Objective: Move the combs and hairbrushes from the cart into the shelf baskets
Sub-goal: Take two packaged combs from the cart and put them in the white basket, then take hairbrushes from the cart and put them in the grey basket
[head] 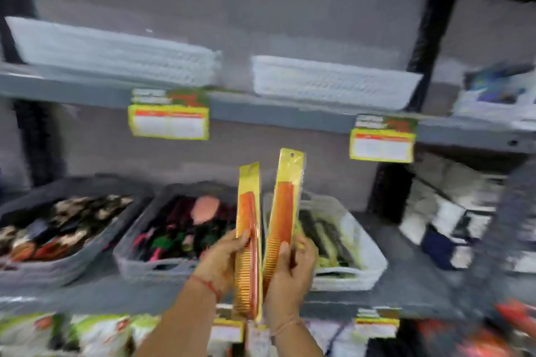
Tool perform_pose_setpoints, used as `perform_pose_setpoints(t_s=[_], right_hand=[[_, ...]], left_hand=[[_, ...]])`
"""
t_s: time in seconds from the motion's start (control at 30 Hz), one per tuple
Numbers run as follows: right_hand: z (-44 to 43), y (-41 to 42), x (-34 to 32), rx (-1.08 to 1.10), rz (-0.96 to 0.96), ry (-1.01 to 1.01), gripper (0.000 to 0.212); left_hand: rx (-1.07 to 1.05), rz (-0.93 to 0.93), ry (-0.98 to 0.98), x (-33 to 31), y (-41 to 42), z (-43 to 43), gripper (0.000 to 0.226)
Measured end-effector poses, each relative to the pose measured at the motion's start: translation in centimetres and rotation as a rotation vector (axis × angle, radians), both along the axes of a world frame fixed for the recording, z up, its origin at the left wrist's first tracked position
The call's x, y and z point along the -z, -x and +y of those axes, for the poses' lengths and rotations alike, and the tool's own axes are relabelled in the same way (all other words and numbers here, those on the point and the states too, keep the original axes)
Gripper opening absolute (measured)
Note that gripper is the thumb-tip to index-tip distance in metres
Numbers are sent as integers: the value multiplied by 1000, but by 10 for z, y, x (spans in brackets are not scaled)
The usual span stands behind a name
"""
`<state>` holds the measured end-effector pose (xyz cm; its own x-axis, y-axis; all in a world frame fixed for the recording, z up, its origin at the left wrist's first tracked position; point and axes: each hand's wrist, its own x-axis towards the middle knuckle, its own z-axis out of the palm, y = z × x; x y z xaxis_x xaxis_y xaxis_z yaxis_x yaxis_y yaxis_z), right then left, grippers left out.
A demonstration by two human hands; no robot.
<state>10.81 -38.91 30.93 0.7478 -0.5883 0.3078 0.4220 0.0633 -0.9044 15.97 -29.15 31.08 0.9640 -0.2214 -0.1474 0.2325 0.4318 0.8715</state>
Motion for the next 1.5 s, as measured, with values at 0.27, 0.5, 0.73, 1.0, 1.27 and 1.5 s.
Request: perform_pose_setpoints(t_s=[0.27, 0.5, 0.73, 1.0, 1.27, 1.5], right_hand=[[-173, -72, -38, 21, 374, 317, 34], [-212, -132, -21, -151, 765, 499, 34], [-226, -133, 18, -107, 961, 944, 36], [-205, -127, -3, -124, 739, 1261, 50], [-15, -79, -50, -281, 146, 1306, 54], [180, -5, 0, -749, -125, 1371, 53]], left_hand=[[-29, 68, -259, -37, -80, -123, 20], [-294, -35, -888, -25, -115, -155, 40], [0, -104, -1784, 26, -132, -151, 45], [-6, -356, -1793, 16, -113, -127, 61], [-777, -522, -1716, -44, 17, 59, 62], [-865, 151, -1713, 25, 160, 251, 44]])
